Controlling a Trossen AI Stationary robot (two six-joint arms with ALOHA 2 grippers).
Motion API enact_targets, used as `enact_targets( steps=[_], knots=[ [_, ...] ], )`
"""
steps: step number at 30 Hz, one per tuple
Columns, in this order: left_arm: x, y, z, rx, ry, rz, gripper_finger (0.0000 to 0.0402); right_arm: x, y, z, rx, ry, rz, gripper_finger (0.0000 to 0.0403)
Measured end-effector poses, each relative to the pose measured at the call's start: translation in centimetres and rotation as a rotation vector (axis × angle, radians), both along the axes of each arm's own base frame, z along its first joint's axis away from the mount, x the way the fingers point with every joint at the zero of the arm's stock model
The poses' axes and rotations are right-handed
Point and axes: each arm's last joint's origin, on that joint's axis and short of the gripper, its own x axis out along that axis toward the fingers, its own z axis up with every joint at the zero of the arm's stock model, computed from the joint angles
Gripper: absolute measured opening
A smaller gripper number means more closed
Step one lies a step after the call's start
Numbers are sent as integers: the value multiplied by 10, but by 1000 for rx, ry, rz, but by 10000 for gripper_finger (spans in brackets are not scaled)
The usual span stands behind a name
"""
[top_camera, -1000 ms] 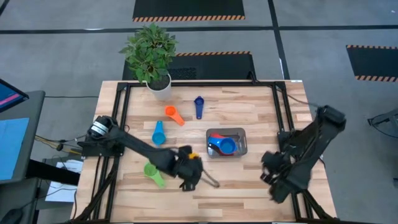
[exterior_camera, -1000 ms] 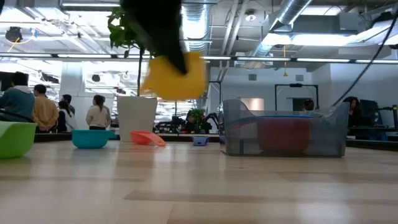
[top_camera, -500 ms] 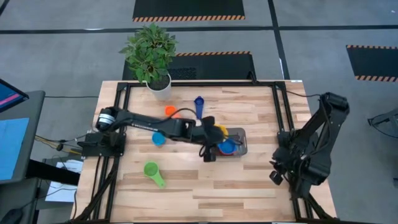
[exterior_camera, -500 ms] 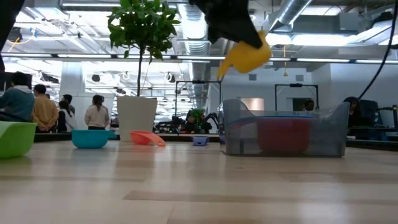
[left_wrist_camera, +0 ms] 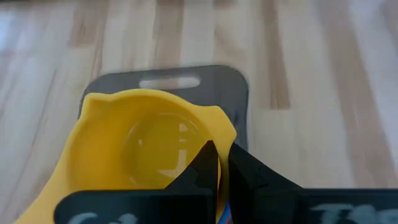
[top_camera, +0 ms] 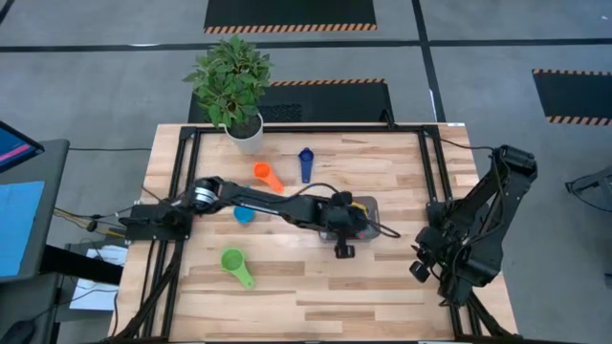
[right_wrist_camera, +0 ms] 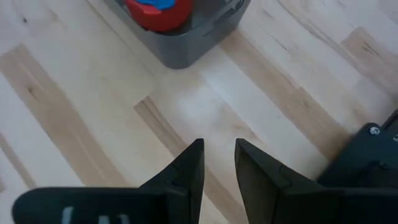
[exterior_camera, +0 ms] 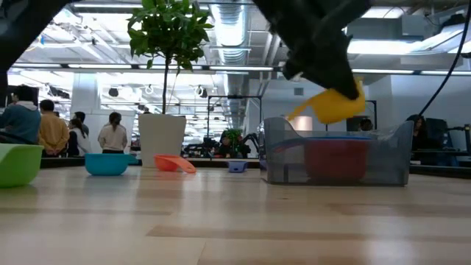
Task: Nest measuring cups in basket
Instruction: Stack the yellow measuring cup on top of the blue measuring cup in the black bin
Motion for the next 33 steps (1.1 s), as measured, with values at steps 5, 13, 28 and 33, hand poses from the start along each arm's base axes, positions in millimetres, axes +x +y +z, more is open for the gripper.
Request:
enact_targets(
  steps=[5, 13, 28, 33],
  knots=[
    [15, -14, 5, 28, 17, 18, 0, 0, 0, 0, -2, 2, 4, 113],
    [15, -15, -6, 14, 85, 131, 0, 0, 1, 0, -1, 2, 9, 113],
    [18, -16, -12, -90, 74, 184, 0, 0, 0, 0, -16, 16, 36, 113],
    [23, -14, -31, -115, 111, 189, 0, 0, 1, 0, -13, 16, 34, 113]
  ],
)
